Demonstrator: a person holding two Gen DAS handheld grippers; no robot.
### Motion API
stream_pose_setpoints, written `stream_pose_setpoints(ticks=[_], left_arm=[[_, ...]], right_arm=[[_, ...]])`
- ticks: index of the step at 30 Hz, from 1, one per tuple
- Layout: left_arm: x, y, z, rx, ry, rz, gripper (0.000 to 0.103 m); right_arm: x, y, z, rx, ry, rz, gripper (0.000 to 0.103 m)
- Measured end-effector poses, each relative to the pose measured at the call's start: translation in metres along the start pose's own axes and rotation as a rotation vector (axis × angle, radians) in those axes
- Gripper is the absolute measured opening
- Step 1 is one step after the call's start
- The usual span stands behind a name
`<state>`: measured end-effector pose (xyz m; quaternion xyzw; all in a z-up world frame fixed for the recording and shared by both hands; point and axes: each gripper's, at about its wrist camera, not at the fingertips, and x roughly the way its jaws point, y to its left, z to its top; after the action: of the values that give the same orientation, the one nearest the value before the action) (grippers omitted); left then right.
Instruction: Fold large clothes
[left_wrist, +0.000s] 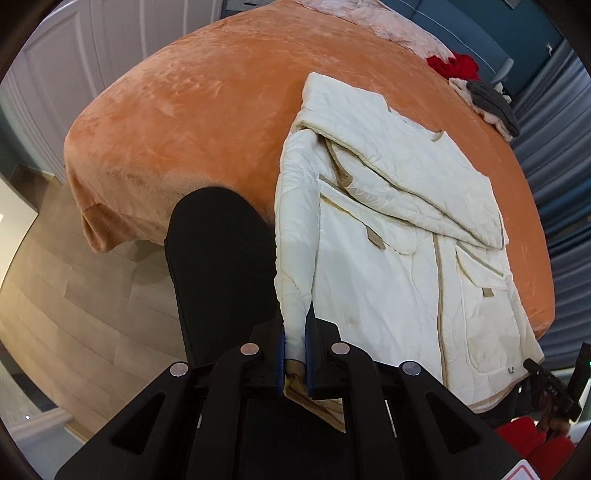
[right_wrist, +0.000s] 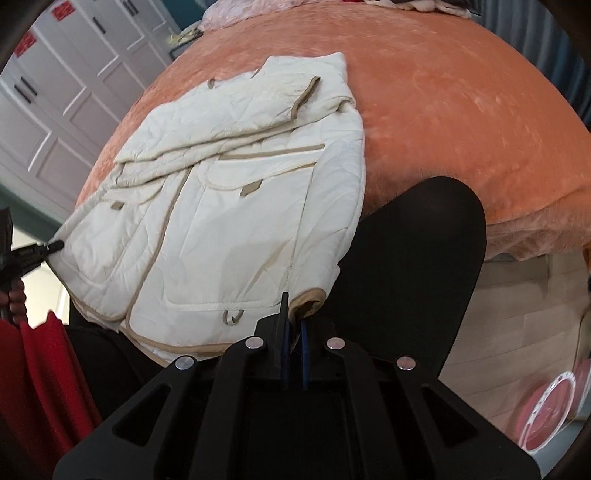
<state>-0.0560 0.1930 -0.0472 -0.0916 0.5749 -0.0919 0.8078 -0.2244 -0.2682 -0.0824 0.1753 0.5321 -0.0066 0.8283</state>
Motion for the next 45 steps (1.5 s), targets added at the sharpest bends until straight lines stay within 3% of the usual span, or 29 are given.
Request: stream_pose_setpoints(ticks=[4,9,17,31,45], left_arm=[[-0.009,-0.008,0.015,-0.007,-0.043,-0.017,0.005],[-0.028,-0.032,0.055,0.047,-0.179,-0.035,0.006],[-0.019,-0.058,0.127,0.085,-0.353,-0.05,0.006],[0.055,-0.078,0.214,0.095,-0.406,0.034,0.008],[0.141,-0.072,0.267,0.022,-0.311,0.105,0.01]], right_arm=[[-0.011,0.006,0.024,-0.024,-0.087,0.003,0.003],[-0.023,0.003,0.073,-0.009,-0.246,0.03,0.003],[-0.001,-0.005,0.155,0.05,-0.43,0.041,0.003],[0.066,-0.022,0.242,0.169,-0.464,0.031,0.003],[0.136,-0.023,0.295,0.193,-0.393,-0.034,0.003]])
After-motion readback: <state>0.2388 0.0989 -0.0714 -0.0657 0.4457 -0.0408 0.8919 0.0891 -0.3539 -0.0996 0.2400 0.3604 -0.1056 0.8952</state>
